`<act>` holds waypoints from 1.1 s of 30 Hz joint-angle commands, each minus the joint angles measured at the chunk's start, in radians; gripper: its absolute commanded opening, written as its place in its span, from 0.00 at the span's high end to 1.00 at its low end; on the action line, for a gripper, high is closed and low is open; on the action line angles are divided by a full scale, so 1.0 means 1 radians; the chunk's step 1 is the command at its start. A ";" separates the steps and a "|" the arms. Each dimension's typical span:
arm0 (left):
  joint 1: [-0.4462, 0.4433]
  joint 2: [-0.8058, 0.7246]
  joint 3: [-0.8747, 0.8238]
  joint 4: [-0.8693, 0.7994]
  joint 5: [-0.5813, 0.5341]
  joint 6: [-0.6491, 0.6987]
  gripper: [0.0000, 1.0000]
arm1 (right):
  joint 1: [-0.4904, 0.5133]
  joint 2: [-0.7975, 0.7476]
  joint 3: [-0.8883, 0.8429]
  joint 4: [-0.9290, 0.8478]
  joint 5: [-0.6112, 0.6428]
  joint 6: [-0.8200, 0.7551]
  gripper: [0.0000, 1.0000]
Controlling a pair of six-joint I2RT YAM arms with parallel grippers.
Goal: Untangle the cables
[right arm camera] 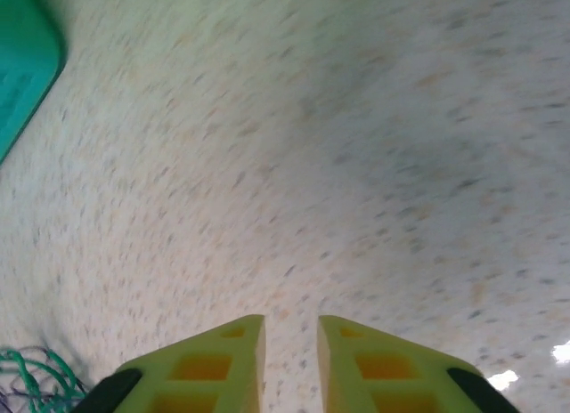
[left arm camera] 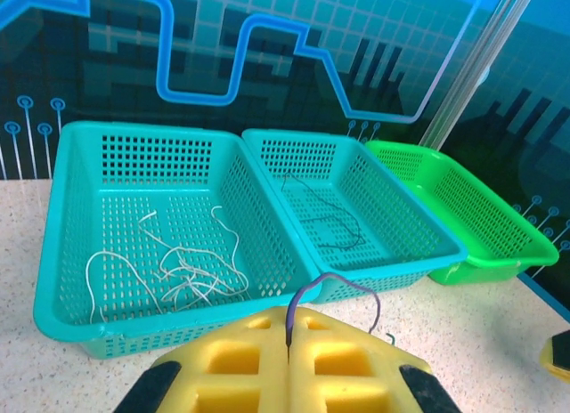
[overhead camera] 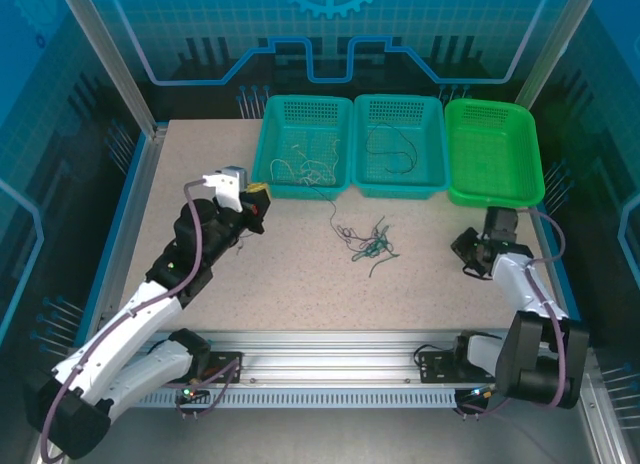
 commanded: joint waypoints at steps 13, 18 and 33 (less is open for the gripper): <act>0.005 -0.002 0.038 -0.016 0.021 0.005 1.00 | 0.722 0.286 0.305 0.004 0.216 -0.163 0.37; 0.006 -0.022 0.039 -0.047 -0.008 0.036 1.00 | 0.769 0.520 0.449 -0.109 0.323 -0.094 0.32; 0.037 -0.153 0.041 -0.216 -0.318 0.108 1.00 | 0.624 0.581 0.414 -0.174 0.354 -0.006 1.00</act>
